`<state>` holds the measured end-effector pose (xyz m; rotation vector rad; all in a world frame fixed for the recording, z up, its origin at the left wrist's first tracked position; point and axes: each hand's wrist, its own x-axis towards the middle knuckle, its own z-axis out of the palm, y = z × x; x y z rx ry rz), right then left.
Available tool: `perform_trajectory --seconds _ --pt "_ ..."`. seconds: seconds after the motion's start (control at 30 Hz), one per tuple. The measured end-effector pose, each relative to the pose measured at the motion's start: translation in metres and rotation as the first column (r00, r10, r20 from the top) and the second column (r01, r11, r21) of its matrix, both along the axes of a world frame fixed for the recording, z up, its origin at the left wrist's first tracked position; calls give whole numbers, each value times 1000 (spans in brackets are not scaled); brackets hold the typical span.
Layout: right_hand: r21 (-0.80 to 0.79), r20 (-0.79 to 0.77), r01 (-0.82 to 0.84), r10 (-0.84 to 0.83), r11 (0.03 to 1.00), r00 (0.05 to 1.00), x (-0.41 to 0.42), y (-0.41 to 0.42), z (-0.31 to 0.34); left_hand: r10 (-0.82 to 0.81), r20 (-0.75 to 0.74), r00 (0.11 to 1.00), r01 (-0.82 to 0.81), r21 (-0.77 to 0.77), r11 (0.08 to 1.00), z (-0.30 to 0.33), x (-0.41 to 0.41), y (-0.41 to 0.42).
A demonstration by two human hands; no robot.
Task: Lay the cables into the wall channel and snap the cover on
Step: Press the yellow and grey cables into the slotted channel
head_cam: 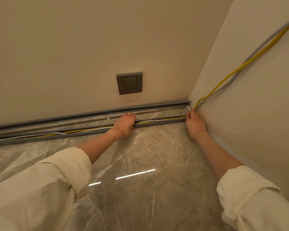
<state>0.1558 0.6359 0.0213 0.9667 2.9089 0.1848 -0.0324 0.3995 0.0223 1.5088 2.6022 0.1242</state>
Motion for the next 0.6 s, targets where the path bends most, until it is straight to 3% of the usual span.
perform_trajectory --seconds 0.3,0.37,0.47,0.6 --pt "32 95 37 -40 999 995 -10 -6 2 3 5 1000 -3 -88 996 9 -3 -4" --pt "1 72 52 -52 999 996 -12 -5 2 3 -12 1000 -4 -16 1000 12 -3 -8" --pt "-41 13 69 -68 997 998 -10 -7 0 -7 -118 993 30 189 981 19 -2 -7" --pt "-68 -60 73 -77 995 995 -11 -13 -1 29 -281 959 11 139 990 35 -9 -1"
